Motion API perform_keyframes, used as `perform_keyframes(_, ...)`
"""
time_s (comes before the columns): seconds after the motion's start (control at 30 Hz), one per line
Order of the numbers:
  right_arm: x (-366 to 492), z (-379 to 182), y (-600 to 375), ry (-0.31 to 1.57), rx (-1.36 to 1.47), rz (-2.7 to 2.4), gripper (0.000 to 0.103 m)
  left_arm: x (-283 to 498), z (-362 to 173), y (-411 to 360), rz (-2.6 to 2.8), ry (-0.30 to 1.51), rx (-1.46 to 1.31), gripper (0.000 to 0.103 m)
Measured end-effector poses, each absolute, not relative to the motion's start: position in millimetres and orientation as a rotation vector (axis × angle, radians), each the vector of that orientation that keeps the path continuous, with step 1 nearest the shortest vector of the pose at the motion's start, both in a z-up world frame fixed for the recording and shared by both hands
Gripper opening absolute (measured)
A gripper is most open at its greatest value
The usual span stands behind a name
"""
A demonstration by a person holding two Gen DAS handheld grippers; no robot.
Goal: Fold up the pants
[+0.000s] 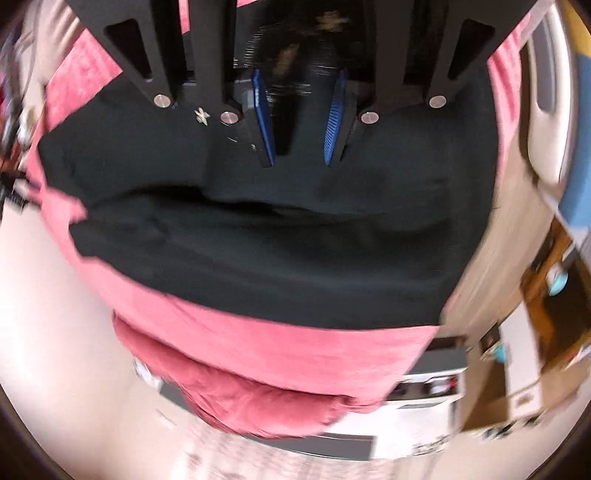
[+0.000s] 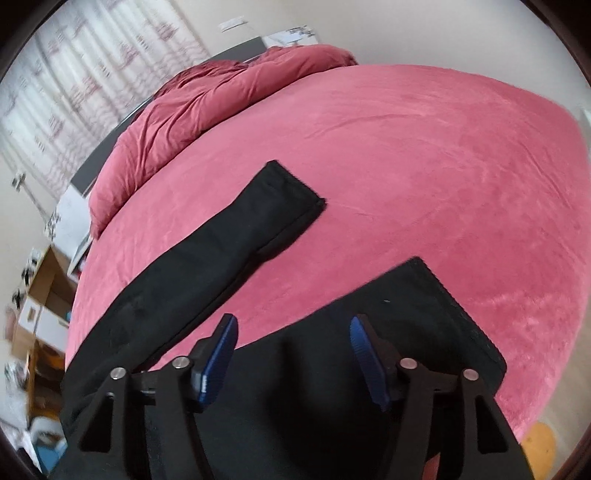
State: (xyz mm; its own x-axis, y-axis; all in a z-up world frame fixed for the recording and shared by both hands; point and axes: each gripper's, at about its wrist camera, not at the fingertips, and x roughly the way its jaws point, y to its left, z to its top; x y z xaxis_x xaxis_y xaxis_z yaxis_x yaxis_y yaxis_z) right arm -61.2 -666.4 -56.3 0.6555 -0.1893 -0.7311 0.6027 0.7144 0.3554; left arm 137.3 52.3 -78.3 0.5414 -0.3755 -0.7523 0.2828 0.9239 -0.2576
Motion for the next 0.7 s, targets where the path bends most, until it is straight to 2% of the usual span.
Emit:
perform_keyframes(0.3,6.3,-40.9,-660.7,0.759,0.579,-0.476,0.066,191.7,-39.9,96.9,-0.315,0.867,-0.203,0.038)
perform_keyframes(0.43,27.2,-40.8,-650.9,0.763,0.595,-0.441,0.066,212.2,-37.5,91.4,-0.331,0.877,-0.208,0.045)
perform_keyframes(0.5,37.5,-45.8,-642.3,0.789,0.596,-0.421,0.066,221.8,-44.7,93.5,-0.305,0.901,-0.227,0.045)
perform_keyframes(0.6,46.4,-54.1,-620.8,0.832,0.591,-0.353,0.066,210.6,-60.3,110.5,-0.296,0.975,-0.333,0.045)
perform_keyframes(0.7,49.4,-63.4,-584.8,0.876,0.581,-0.201,0.067,179.0,-67.5,126.9,-0.289,0.982,-0.296,0.055)
